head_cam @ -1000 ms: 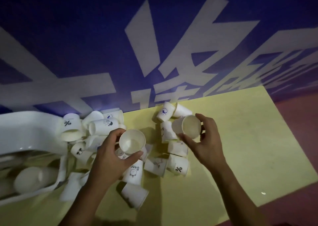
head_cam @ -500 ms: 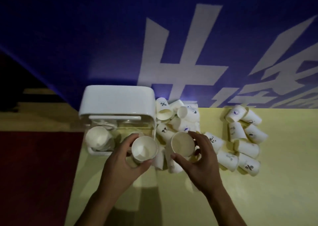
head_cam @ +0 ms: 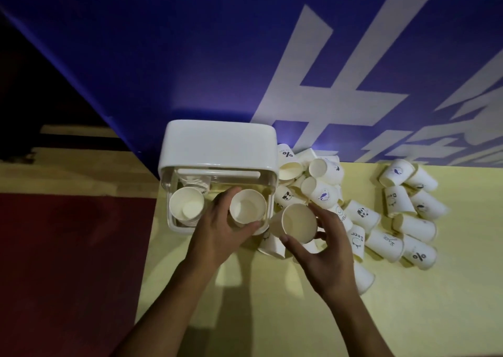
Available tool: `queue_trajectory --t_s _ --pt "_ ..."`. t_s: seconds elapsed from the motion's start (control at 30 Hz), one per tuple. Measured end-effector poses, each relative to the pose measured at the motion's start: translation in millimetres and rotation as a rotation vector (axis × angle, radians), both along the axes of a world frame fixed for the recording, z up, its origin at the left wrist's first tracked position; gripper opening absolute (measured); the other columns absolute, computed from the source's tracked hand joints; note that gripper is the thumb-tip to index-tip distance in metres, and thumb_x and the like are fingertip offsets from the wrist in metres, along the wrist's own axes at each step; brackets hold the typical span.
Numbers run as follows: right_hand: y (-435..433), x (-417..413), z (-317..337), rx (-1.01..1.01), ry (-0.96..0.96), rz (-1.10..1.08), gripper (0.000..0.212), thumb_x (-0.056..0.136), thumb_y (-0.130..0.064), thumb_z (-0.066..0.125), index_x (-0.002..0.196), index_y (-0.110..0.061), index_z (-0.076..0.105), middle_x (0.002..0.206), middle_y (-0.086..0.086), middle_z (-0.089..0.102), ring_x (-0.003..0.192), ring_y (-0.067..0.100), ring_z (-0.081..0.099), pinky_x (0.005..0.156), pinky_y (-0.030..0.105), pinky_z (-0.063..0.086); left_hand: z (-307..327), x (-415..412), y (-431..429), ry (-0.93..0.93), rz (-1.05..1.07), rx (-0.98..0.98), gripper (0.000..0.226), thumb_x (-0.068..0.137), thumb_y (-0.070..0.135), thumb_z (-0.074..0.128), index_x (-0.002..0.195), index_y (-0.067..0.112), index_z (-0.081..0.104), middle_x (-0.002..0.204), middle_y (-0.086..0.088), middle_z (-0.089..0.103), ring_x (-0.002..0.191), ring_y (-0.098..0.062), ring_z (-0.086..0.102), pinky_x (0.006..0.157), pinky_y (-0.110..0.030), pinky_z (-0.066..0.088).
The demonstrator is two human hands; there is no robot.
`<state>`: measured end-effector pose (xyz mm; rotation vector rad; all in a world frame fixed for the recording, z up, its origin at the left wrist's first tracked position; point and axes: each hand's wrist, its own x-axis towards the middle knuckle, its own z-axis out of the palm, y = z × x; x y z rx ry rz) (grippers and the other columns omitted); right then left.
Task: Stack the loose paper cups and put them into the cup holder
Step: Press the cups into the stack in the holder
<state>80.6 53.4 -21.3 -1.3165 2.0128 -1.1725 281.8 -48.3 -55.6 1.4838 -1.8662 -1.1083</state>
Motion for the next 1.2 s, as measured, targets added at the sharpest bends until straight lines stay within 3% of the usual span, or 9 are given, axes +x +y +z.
queue_trajectory --t_s 0.1,0.4,0.5,0.6,0.73,0.8,0.93,1.07,1.2 --pt "1.1 -3.5 -1.7 0.01 -0.006 -0.015 0.071 0.068 -0.035 0.093 0.13 -0.027 0.06 0.124 -0.018 0.059 0.115 0.008 0.059 0.084 0.03 0.054 -11.1 -4.5 -6.1 -0.069 -0.003 0.057 0.081 0.075 0.047 0.087 0.145 0.033 0.049 0.142 0.007 0.058 0.128 -0.016 0.053 0.104 -0.033 0.047" --pt "-9.2 -4.8 -2.5 0.015 -0.023 -0.017 0.072 0.068 -0.033 0.095 0.131 -0.026 0.061 0.126 -0.015 0.061 0.117 0.008 0.059 0.085 0.031 0.054 -38.8 -11.6 -14.6 -0.267 -0.057 0.078 0.083 0.071 0.053 0.088 0.143 0.035 0.052 0.127 0.004 0.071 0.11 -0.021 0.067 0.086 -0.029 0.052" --pt "-22.6 1.6 1.1 -0.007 -0.017 0.03 0.073 0.07 -0.045 0.091 0.132 -0.025 0.06 0.127 -0.015 0.06 0.119 0.01 0.058 0.086 0.025 0.052 -43.4 -10.0 -15.1 -0.226 -0.024 0.133 0.087 0.065 0.051 0.093 0.142 0.037 0.055 0.125 0.008 0.071 0.112 -0.016 0.066 0.088 -0.026 0.051" --pt "-39.3 16.2 2.1 -0.024 -0.021 0.113 0.074 0.071 -0.047 0.09 0.132 -0.019 0.06 0.127 -0.009 0.06 0.119 0.005 0.056 0.091 0.016 0.047 -45.1 -9.3 -15.7 -0.187 -0.048 0.163 0.09 0.064 0.063 0.089 0.142 0.035 0.053 0.126 0.007 0.069 0.113 -0.016 0.065 0.093 -0.033 0.055" --pt "-56.7 32.4 -12.2 0.015 -0.015 0.207 0.073 0.073 -0.04 0.092 0.135 -0.02 0.058 0.129 -0.009 0.058 0.12 0.007 0.055 0.097 0.03 0.051 -37.7 -3.8 -14.4 -0.156 -0.082 0.182 0.084 0.074 0.035 0.09 0.146 0.029 0.046 0.127 0.012 0.059 0.114 -0.007 0.057 0.092 -0.022 0.043" --pt "-59.4 35.3 -24.1 0.038 -0.003 0.22 0.075 0.073 -0.04 0.091 0.137 -0.021 0.057 0.131 -0.009 0.057 0.122 0.006 0.054 0.098 0.032 0.051 -38.8 3.4 -12.6 -0.147 -0.092 0.186 0.099 0.067 0.044 0.093 0.149 0.04 0.037 0.133 0.015 0.059 0.119 -0.005 0.057 0.097 -0.028 0.049" --pt "-61.9 39.9 -45.2 0.085 0.004 0.219 0.076 0.071 -0.039 0.091 0.137 -0.024 0.056 0.131 -0.014 0.055 0.121 0.002 0.053 0.098 0.027 0.05 -38.4 18.1 -5.6 -0.103 -0.115 0.247 0.107 0.067 0.045 0.092 0.15 0.055 0.026 0.142 0.016 0.056 0.132 -0.008 0.054 0.105 -0.04 0.049" --pt "-66.2 43.5 -63.9 0.145 -0.009 0.242 0.074 0.071 -0.042 0.089 0.137 -0.027 0.057 0.125 -0.025 0.054 0.118 0.002 0.054 0.097 0.015 0.042 -33.4 19.8 -1.6 -0.069 -0.185 0.223 0.104 0.073 0.038 0.09 0.145 0.068 0.021 0.138 0.026 0.05 0.128 0.001 0.047 0.1 -0.028 0.042" --pt "-67.2 43.8 -75.4 0.153 -0.007 0.259 0.071 0.074 -0.039 0.088 0.138 -0.025 0.059 0.125 -0.04 0.05 0.117 -0.018 0.046 0.097 0.003 0.032 -35.3 17.9 -1.2 -0.09 -0.214 0.238 0.107 0.077 0.041 0.087 0.155 0.058 0.016 0.134 0.022 0.048 0.126 -0.001 0.047 0.099 -0.025 0.04"
